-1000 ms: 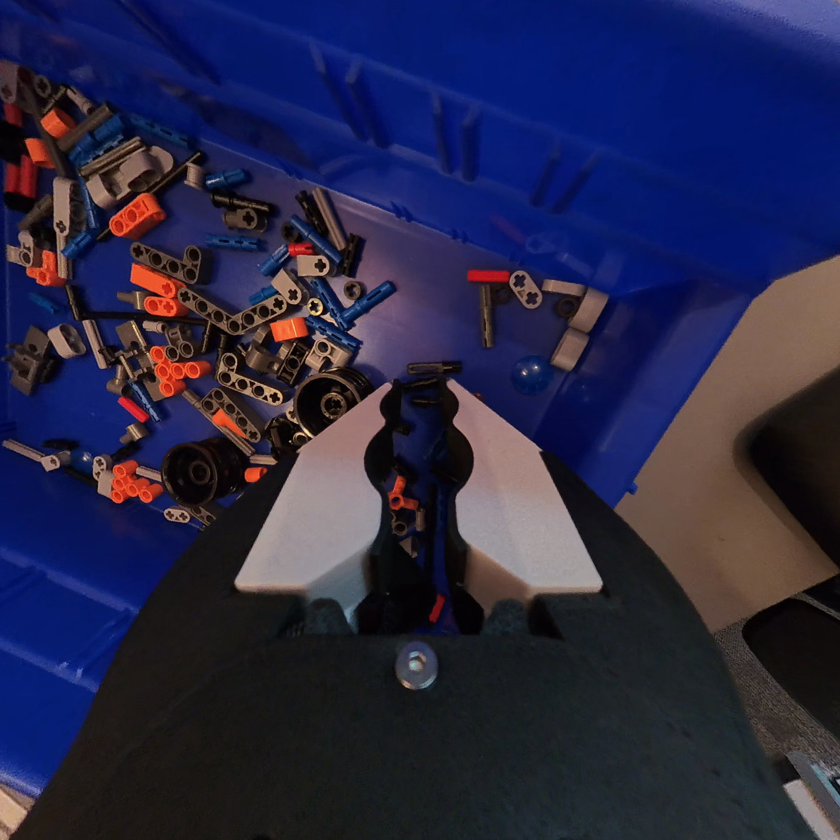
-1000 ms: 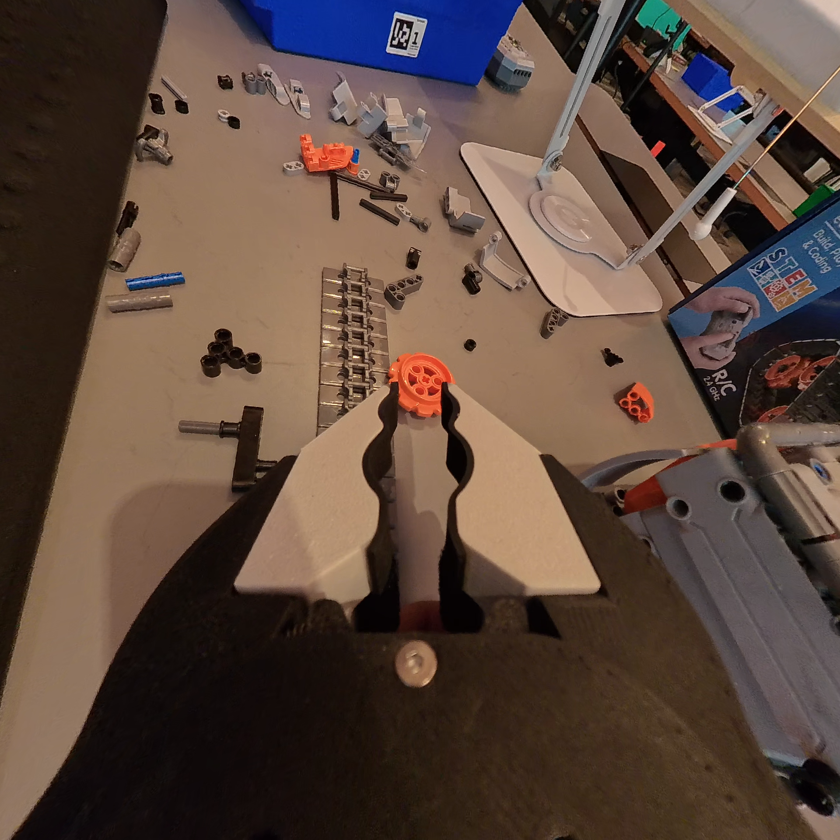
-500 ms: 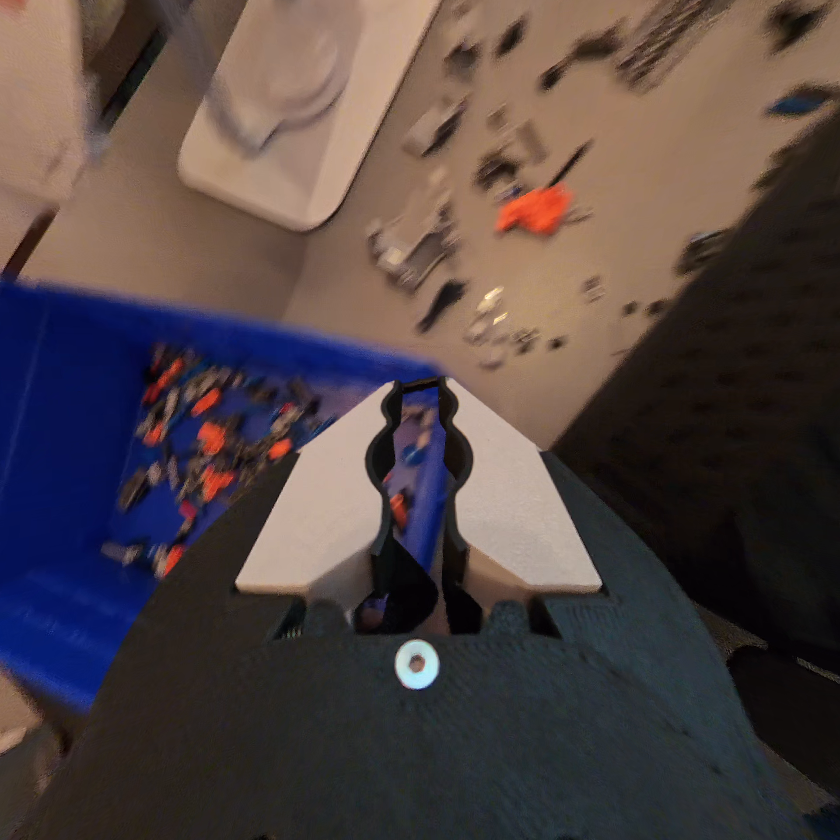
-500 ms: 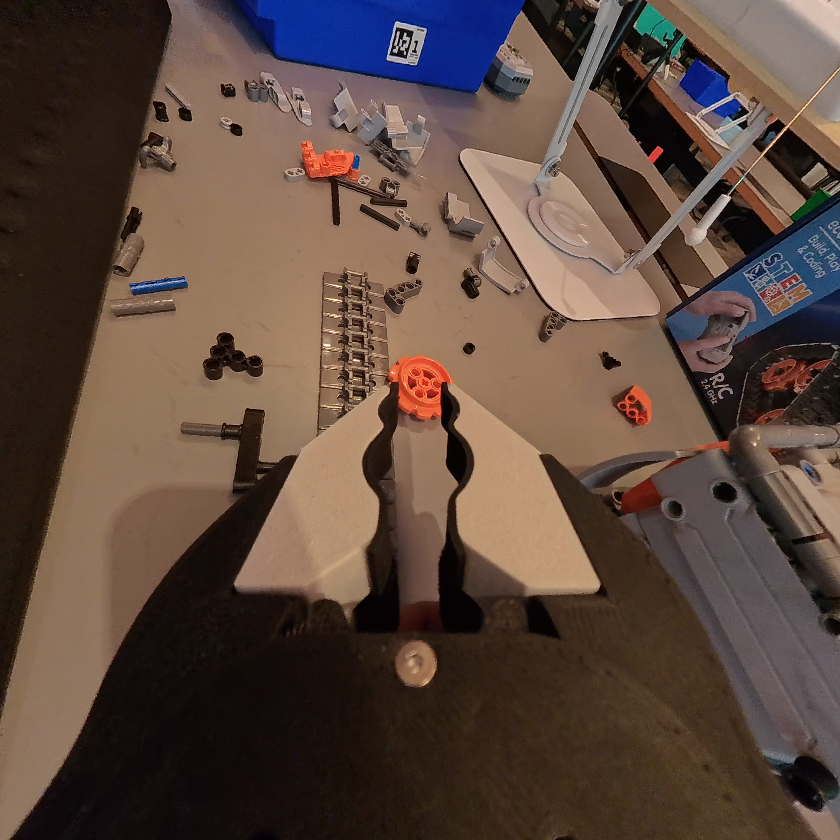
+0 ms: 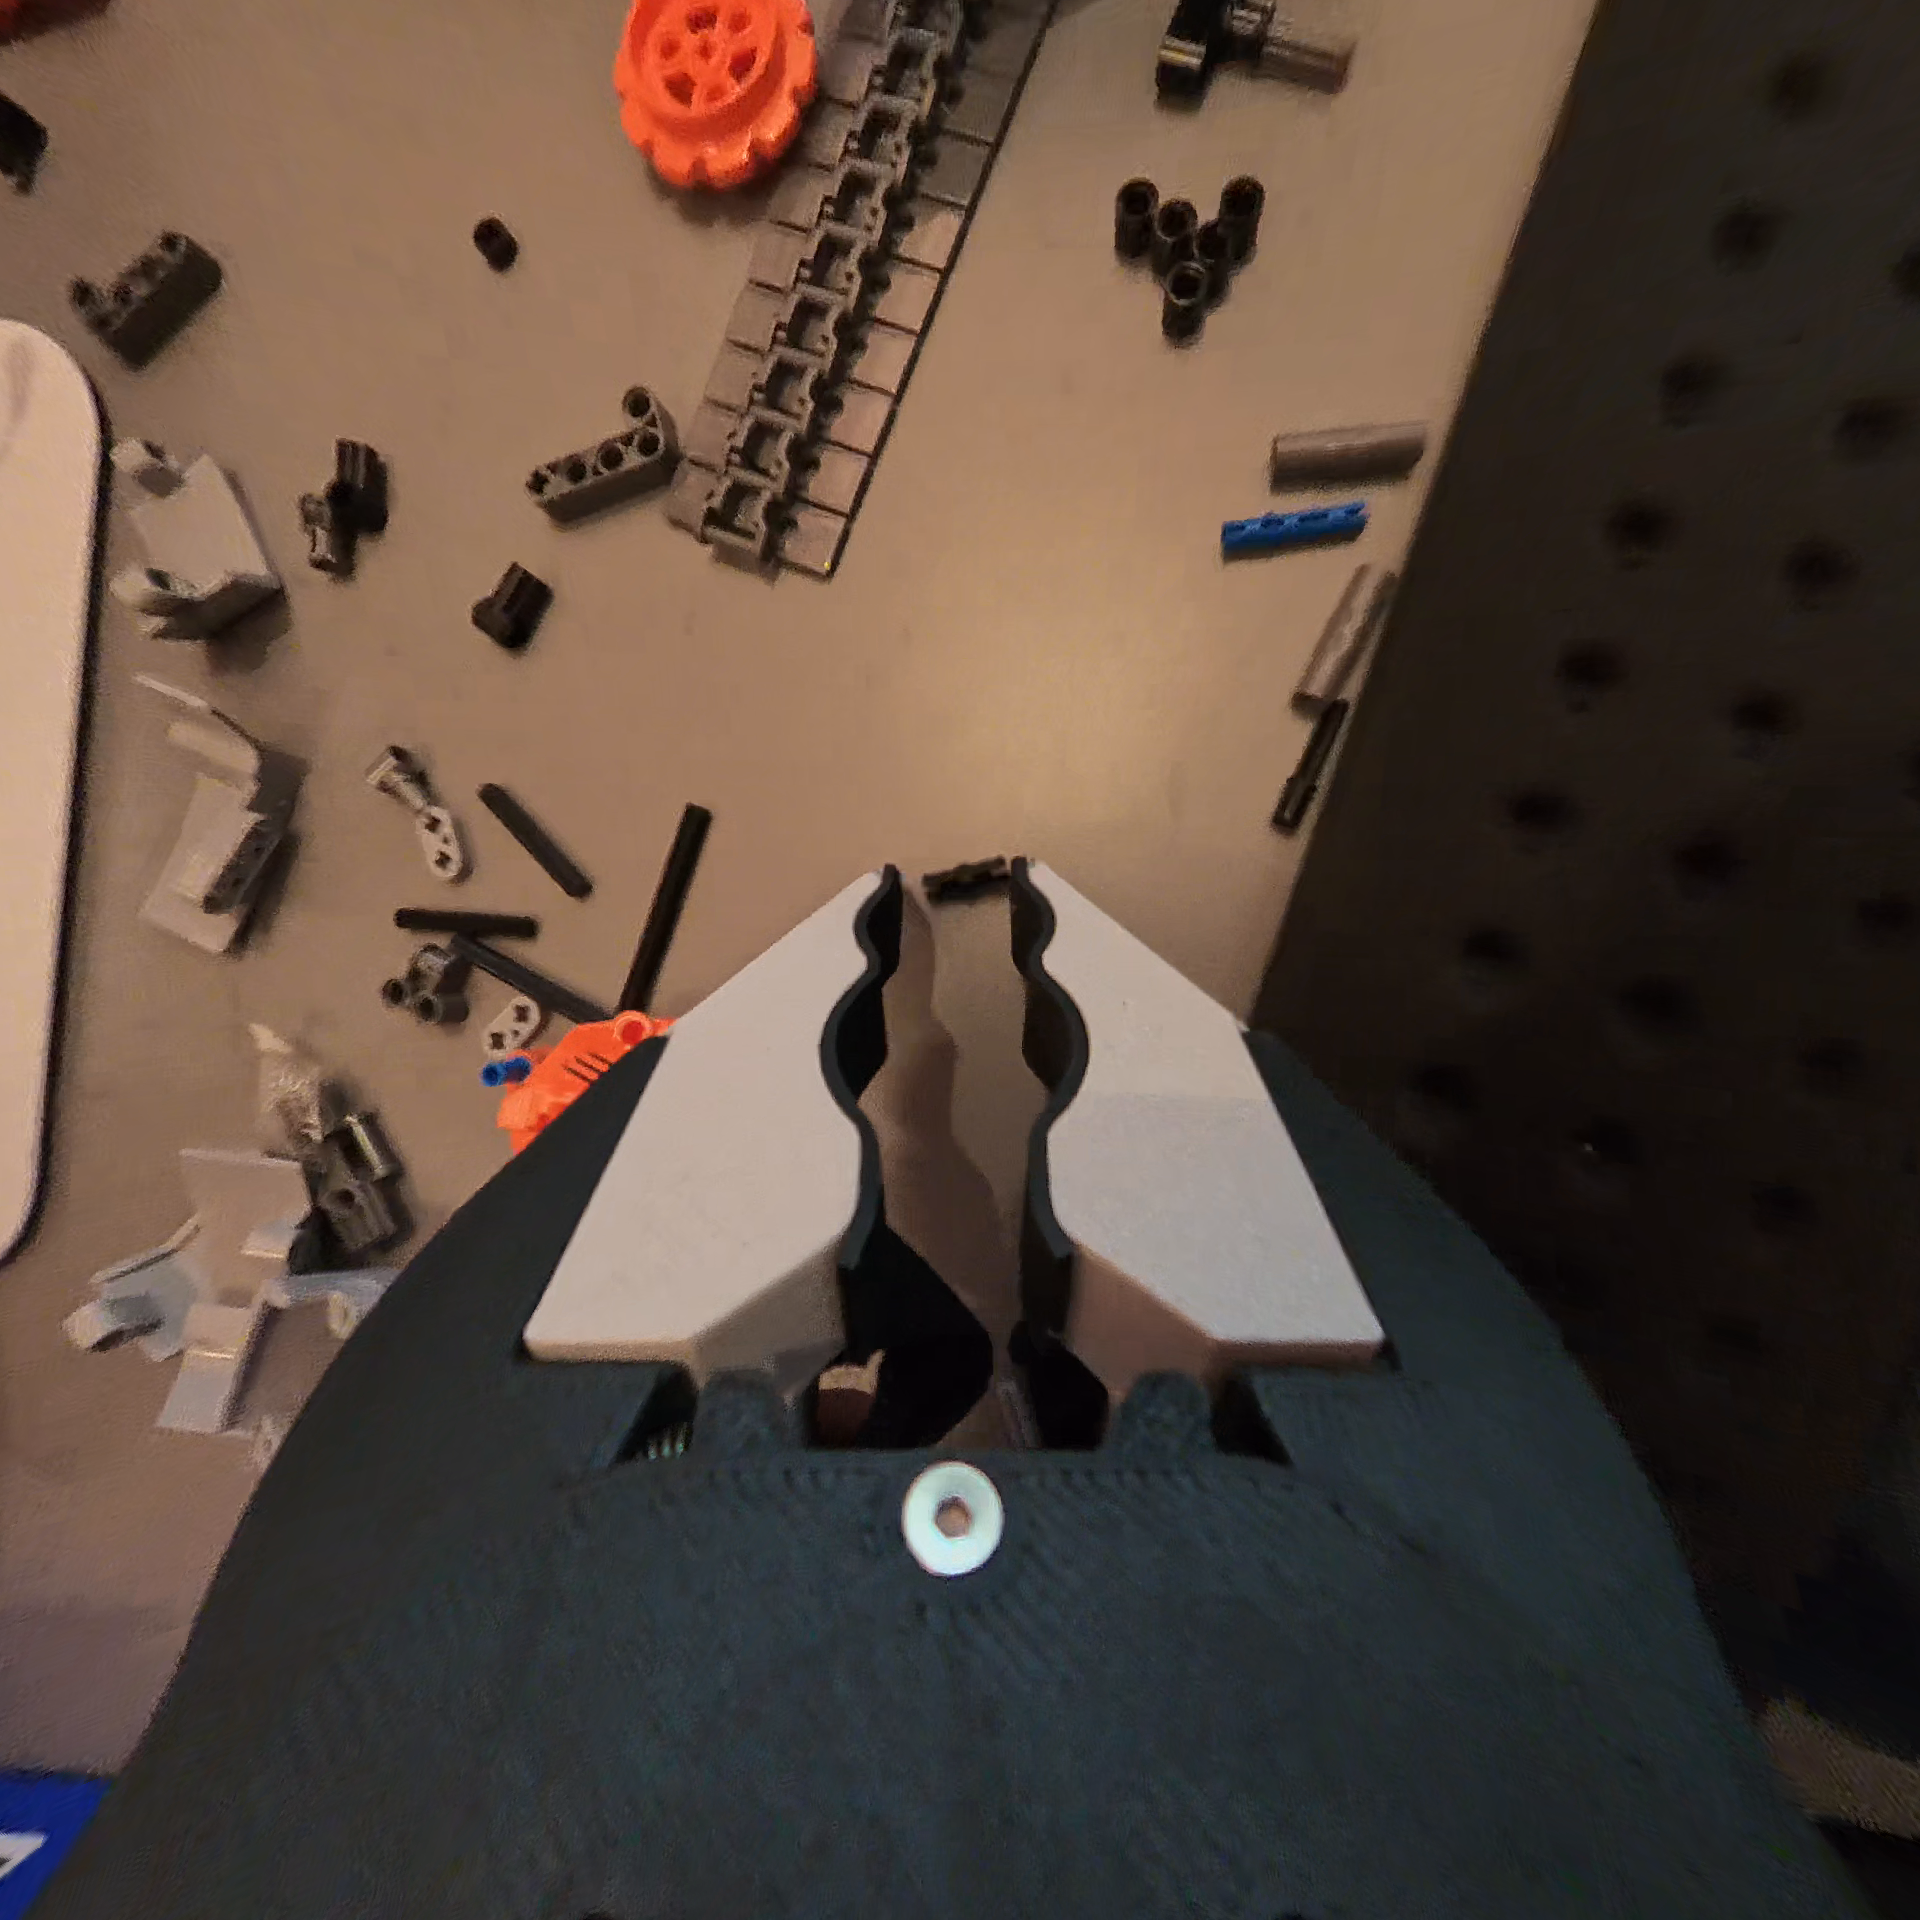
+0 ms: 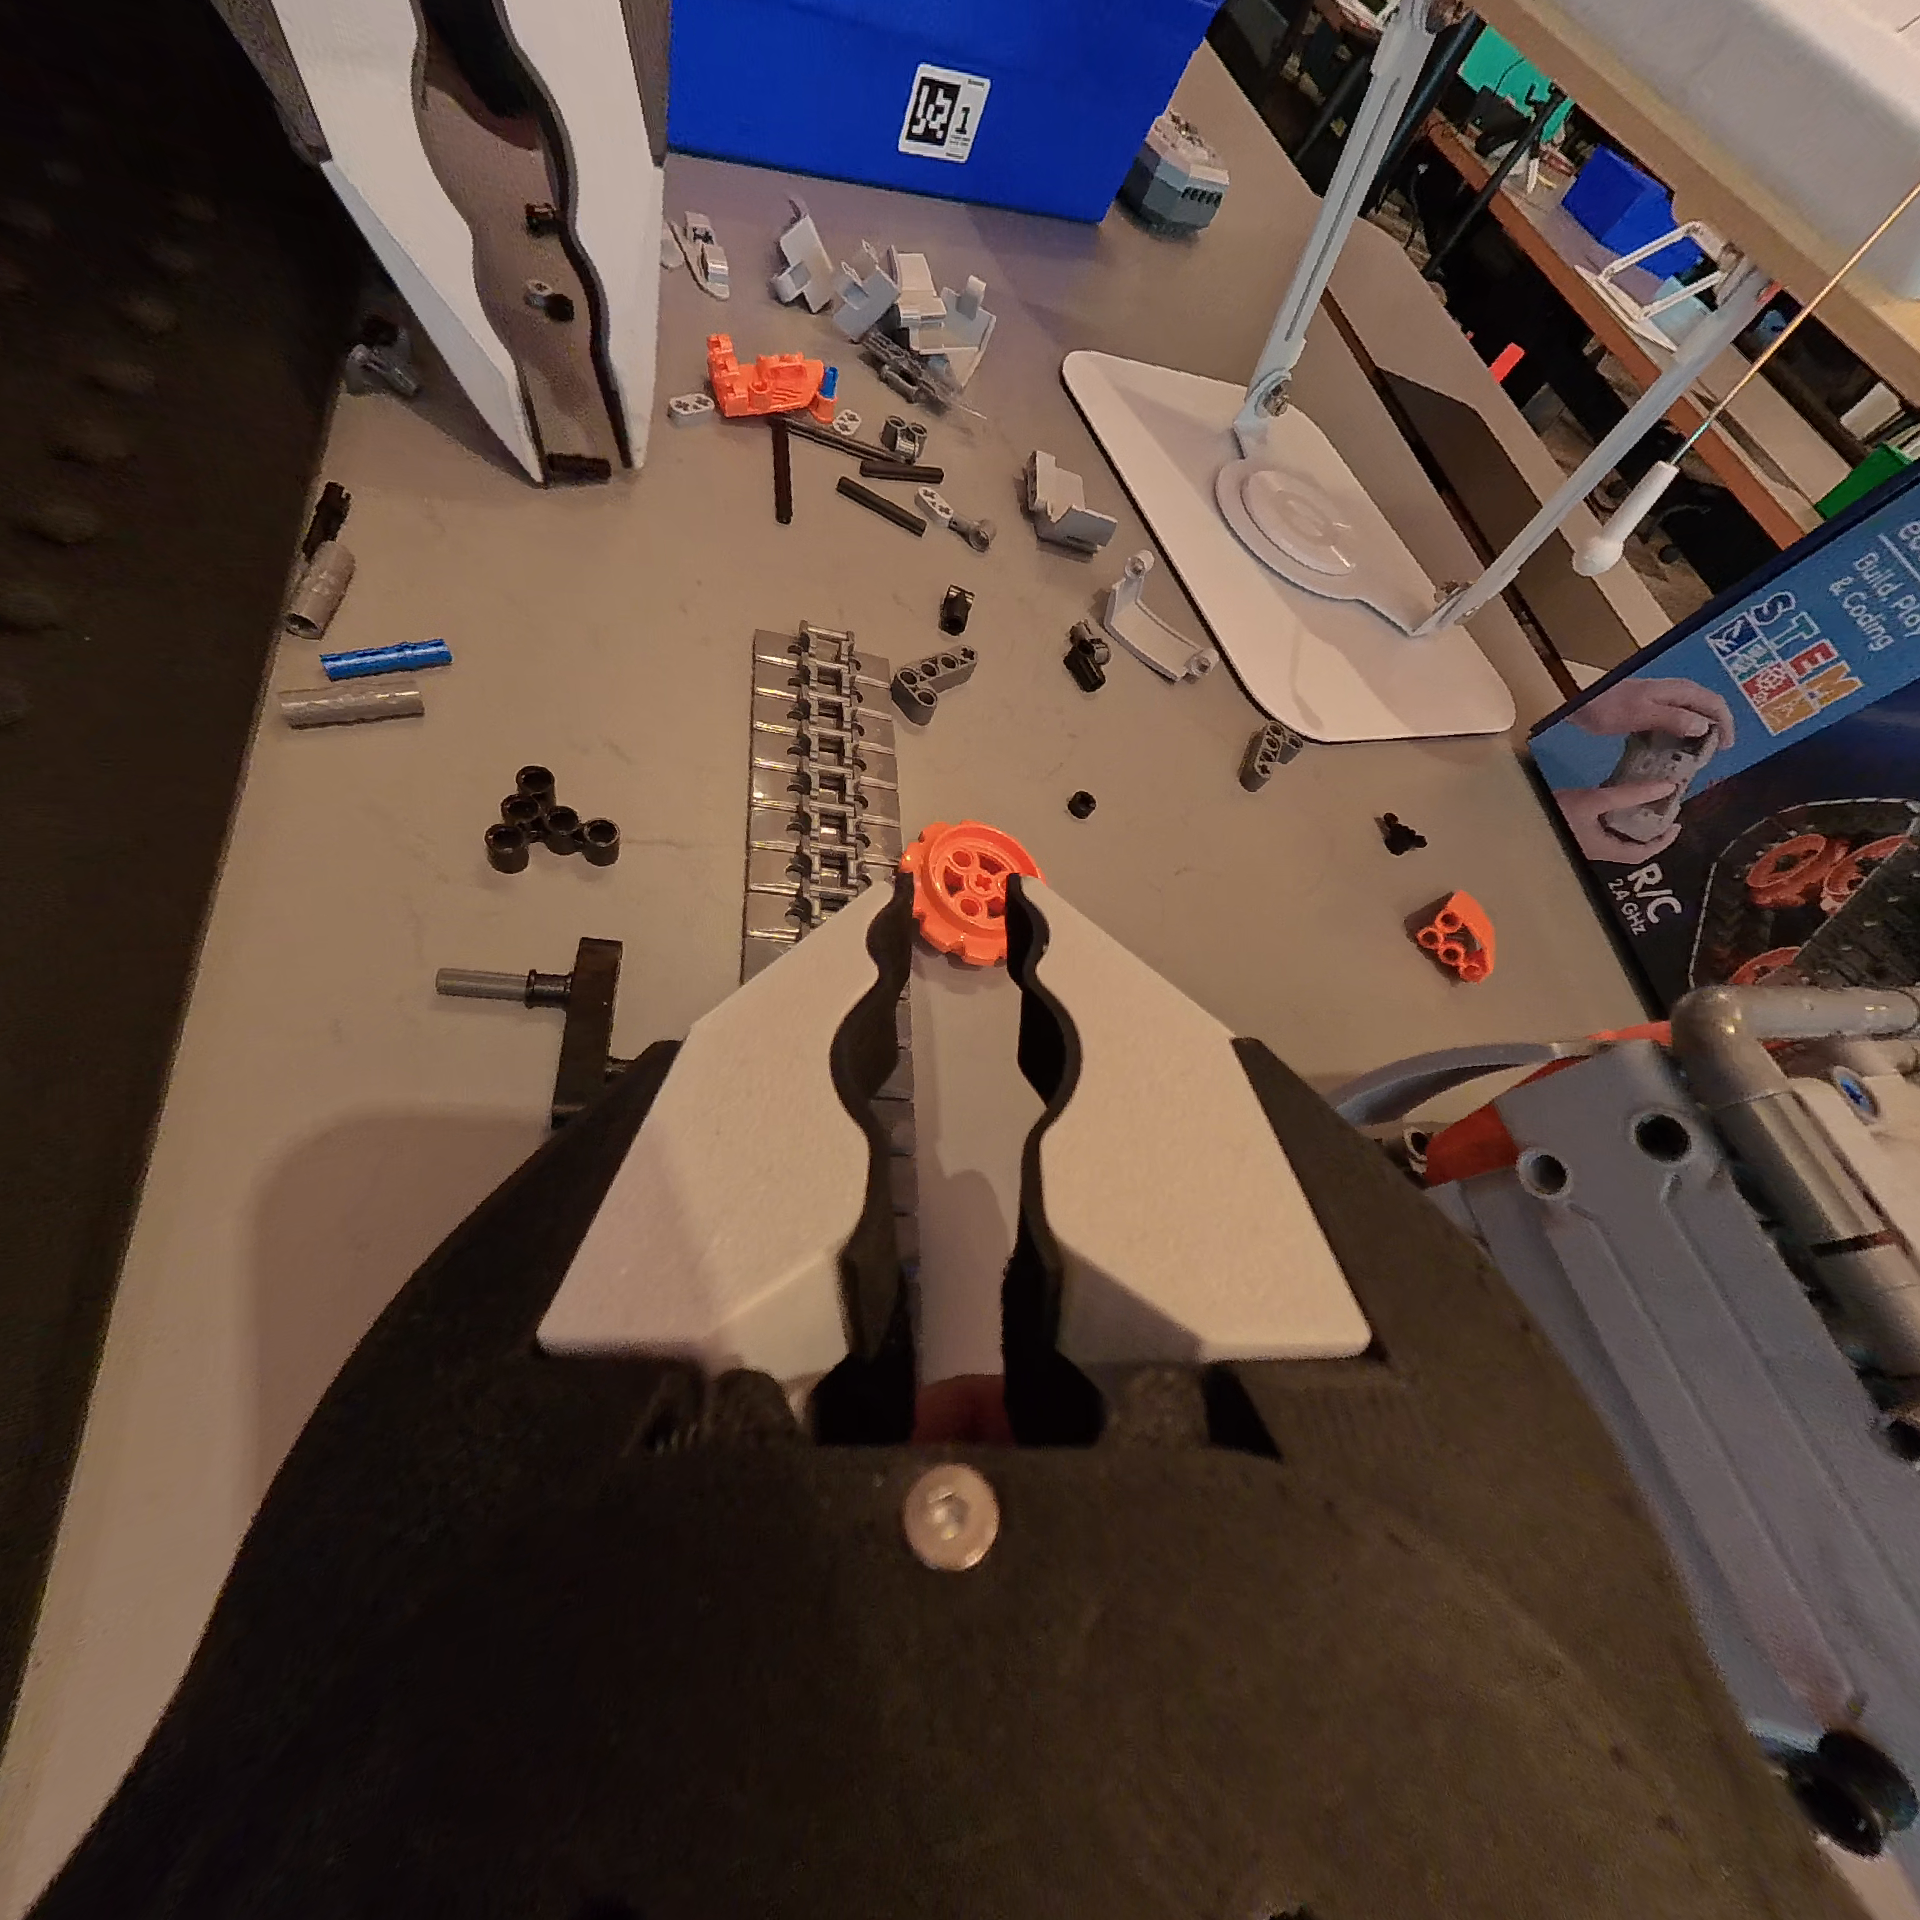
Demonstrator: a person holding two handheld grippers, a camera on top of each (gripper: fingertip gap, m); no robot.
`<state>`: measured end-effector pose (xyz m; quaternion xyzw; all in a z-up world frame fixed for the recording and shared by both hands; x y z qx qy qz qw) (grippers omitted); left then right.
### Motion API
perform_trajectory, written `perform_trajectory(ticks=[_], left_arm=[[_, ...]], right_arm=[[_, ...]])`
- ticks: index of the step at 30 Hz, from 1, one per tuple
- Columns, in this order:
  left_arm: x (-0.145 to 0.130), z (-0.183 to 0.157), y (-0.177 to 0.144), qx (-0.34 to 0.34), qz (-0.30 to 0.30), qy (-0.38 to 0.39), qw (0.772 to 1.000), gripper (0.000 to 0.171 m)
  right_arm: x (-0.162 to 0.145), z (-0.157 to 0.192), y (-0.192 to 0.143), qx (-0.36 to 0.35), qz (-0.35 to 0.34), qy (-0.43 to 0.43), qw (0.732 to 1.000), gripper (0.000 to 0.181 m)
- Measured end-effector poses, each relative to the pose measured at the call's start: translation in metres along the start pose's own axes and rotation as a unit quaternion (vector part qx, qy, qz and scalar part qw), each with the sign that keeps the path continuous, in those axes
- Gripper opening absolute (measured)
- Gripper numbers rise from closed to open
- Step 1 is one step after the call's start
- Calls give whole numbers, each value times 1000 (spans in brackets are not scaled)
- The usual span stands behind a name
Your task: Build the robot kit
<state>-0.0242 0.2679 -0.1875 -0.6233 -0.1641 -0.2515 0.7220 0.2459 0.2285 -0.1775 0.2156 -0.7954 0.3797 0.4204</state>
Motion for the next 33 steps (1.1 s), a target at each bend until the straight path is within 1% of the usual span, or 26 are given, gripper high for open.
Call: perform_trajectory(ticks=[1,2,4,5,7,8,10,11,12,13,14,15,17,18,19,20,22,25,26,28,33], left_arm=[[3,-1,-2,3,-14,-3,1000,27],[4,0,-8,-2,-27,-16,1000,29],[3,5,-27,13,-41,-32,999,31],[0,7,-41,17,-48,-41,998,29],[-9,16,-78,51,-61,-64,995,27],[-17,22,-98,73,-60,-78,992,26],[-41,40,-138,144,-40,-111,983,20],[-57,49,-155,177,-15,-129,976,17],[-76,58,-168,207,23,-150,966,16],[-94,67,-177,225,50,-173,958,16],[-110,74,-183,224,64,-201,951,14],[-125,79,-185,215,82,-228,946,14],[-154,93,-185,232,128,-256,930,12],[-164,95,-182,219,141,-266,928,12],[-170,96,-177,198,143,-275,930,13],[-175,99,-173,193,146,-279,929,12],[-186,102,-166,188,177,-283,924,10],[-199,104,-157,176,205,-292,918,8],[-201,104,-154,162,205,-298,918,10],[-205,108,-152,172,208,-305,914,11],[-210,109,-147,155,221,-316,909,13]], right_arm=[[0,0,0,2,0,1,1000,15],[0,0,0,3,-1,2,1000,15],[-1,0,0,6,-2,5,1000,15],[-1,0,0,7,-3,6,1000,15],[-1,-1,-1,8,-6,7,1000,15],[0,-1,-1,8,-7,8,1000,15],[0,-1,-2,8,-10,8,1000,15],[1,-1,-2,8,-11,8,1000,15],[1,-1,-2,8,-12,9,1000,15],[1,-1,-2,8,-12,9,1000,15],[1,-1,-2,8,-12,10,1000,15],[0,-1,-2,9,-12,11,1000,15],[0,-1,-2,9,-11,11,1000,15],[0,-1,-2,9,-11,11,1000,15],[0,-1,-2,10,-10,12,1000,15],[0,-2,-2,10,-10,12,1000,15],[-1,-2,-2,10,-10,15,1000,15],[-1,-2,-2,12,-11,17,1000,15],[-2,-2,-2,13,-11,17,1000,15],[-2,-2,-2,14,-11,18,1000,15],[-2,-3,-2,14,-14,20,1000,15]])
Point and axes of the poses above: each gripper's, where its closed fingertips meet, y out along the fingers, x out of its top, z = x × y across the jaws, the point moved 9 cm from there along -y, back along the fingers, and after that the axes turned 1 degree about -z, right-handed, at the moved point
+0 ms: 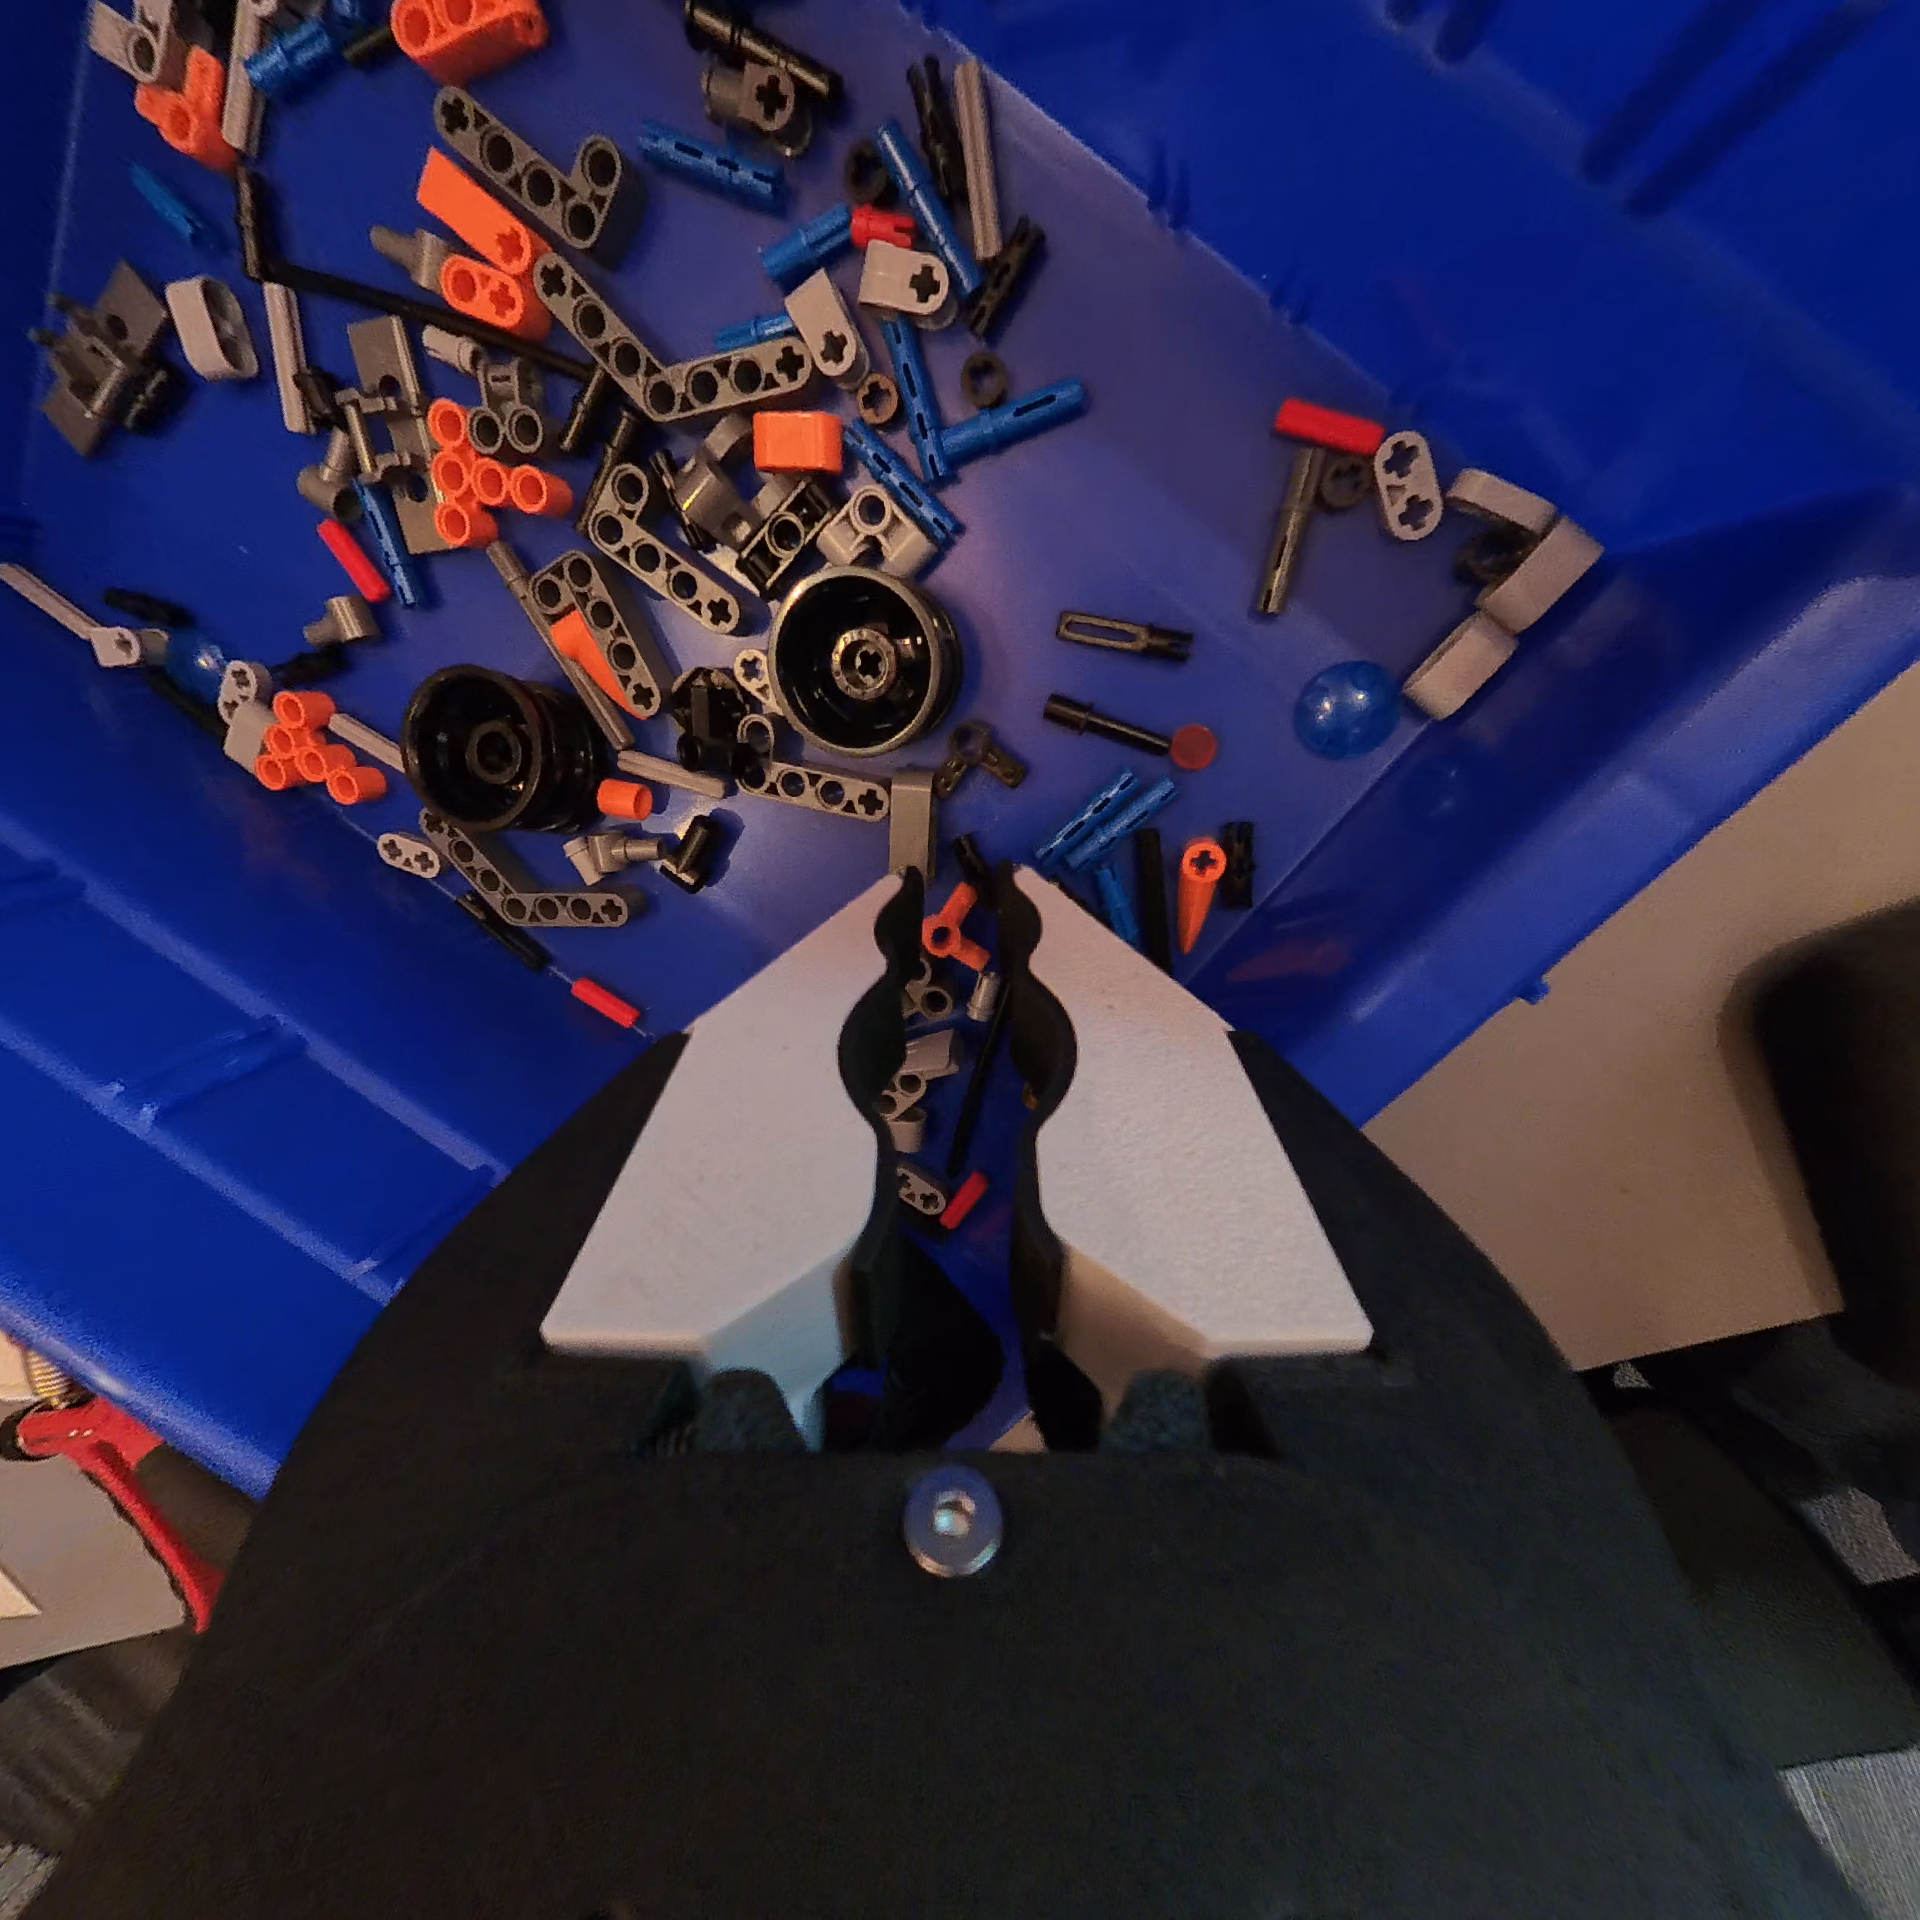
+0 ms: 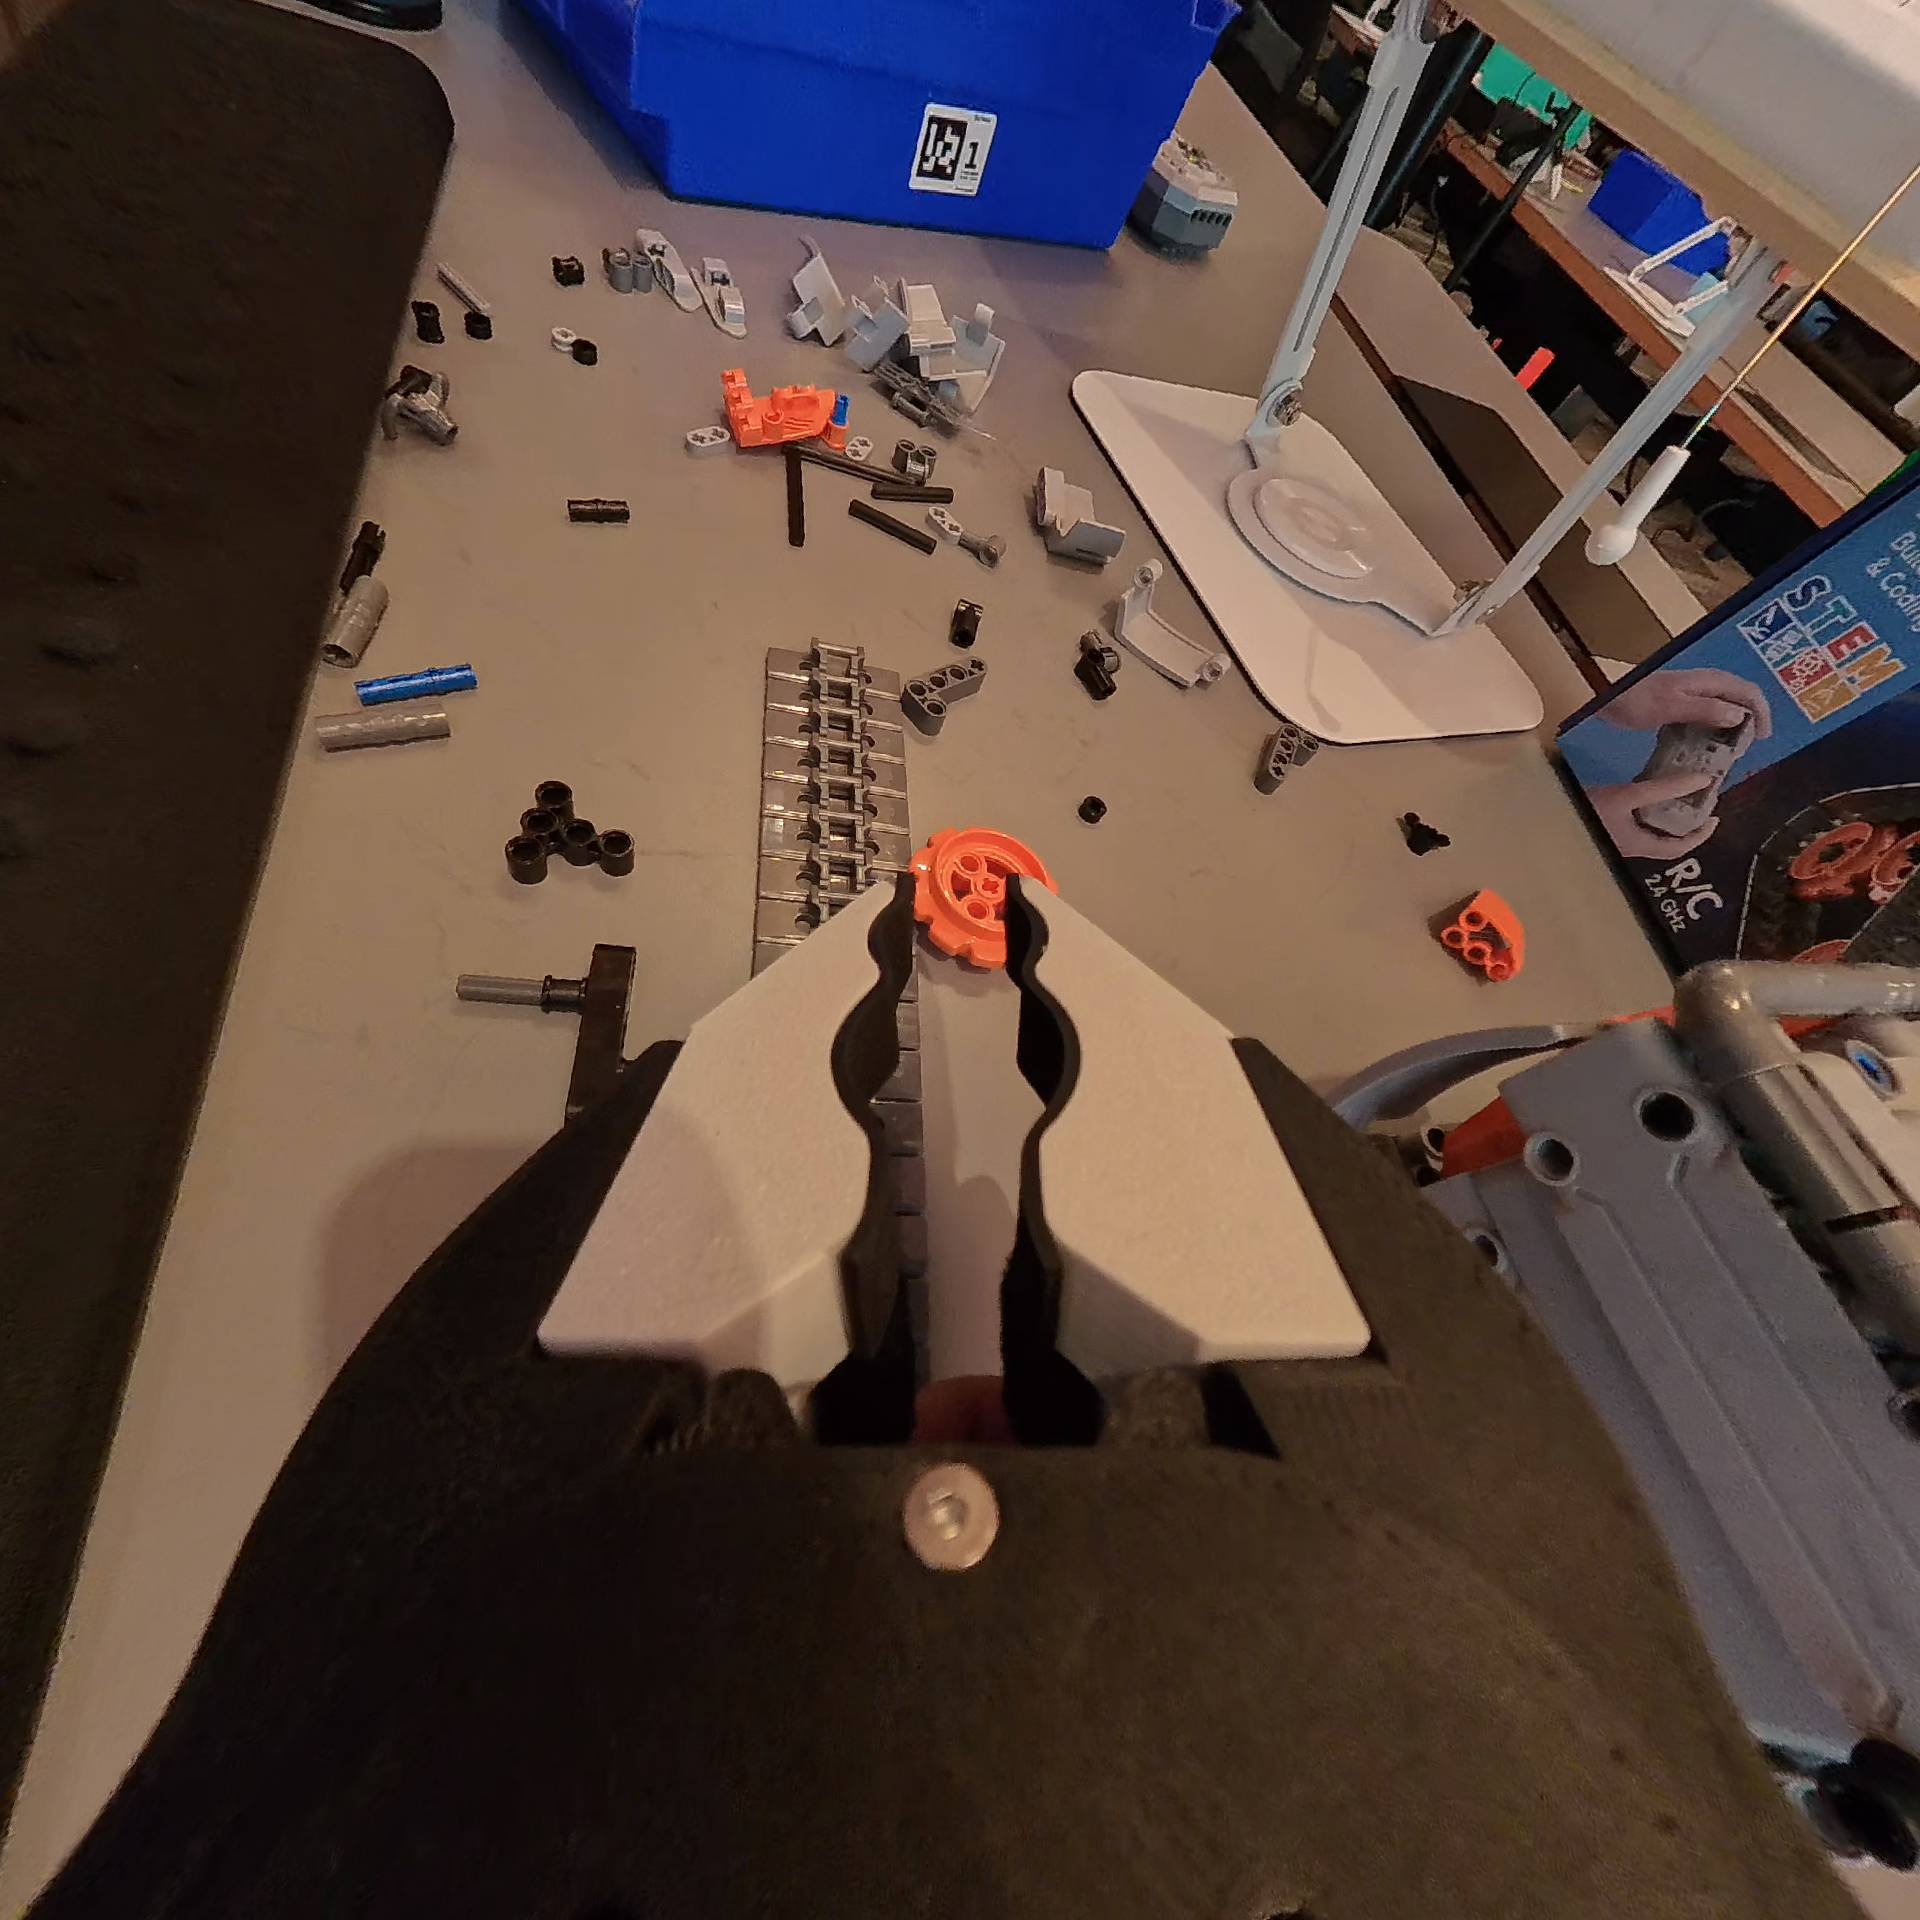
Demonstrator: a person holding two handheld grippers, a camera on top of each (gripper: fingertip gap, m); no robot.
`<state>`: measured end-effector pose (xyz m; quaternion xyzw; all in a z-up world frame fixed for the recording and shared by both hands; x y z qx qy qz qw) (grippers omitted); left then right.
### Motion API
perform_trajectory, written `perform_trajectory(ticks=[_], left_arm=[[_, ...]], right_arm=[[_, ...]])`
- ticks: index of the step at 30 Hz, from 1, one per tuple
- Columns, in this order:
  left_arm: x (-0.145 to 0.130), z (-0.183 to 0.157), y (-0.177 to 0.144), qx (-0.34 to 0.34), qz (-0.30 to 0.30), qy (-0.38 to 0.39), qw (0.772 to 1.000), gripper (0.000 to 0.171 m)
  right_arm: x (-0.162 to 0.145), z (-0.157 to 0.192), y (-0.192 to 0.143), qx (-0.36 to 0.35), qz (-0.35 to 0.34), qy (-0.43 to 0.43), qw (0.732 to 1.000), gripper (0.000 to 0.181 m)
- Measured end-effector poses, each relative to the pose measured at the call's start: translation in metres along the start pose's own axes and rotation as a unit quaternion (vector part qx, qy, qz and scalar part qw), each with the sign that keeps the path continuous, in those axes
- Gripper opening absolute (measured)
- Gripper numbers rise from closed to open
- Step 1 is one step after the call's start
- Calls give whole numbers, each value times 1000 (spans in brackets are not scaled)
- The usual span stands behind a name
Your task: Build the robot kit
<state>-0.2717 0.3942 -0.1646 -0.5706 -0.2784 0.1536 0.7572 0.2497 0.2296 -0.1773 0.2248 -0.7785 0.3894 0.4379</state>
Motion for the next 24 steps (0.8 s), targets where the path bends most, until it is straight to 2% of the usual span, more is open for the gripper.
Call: perform_trajectory(ticks=[7,10,13,16,20,24], left_arm=[[4,-2,5,2,16,4,1000,12],[5,-3,11,-5,24,2,1000,5],[8,-5,10,-1,15,6,1000,4],[10,-6,2,2,-18,4,1000,4],[16,-13,-32,14,-86,1,996,4],[35,-49,-80,-10,-184,43,982,4]], right_arm=[[0,0,0,1,0,0,1000,15],[0,0,0,1,-1,-1,1000,15],[0,0,-1,0,-2,-1,1000,15],[1,0,-2,-1,-4,-2,1000,15],[4,1,-3,-3,-7,-8,1000,14],[8,1,-4,-10,-9,-15,1000,14]])
Point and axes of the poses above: each gripper's, where its closed fingertips meet, y out along the fingers, x out of its top, z = x × y across the jaws, the point moved 9 cm from there along -y, back along the fingers, and after that the axes turned 1 degree about -z, right-handed, at the moved point
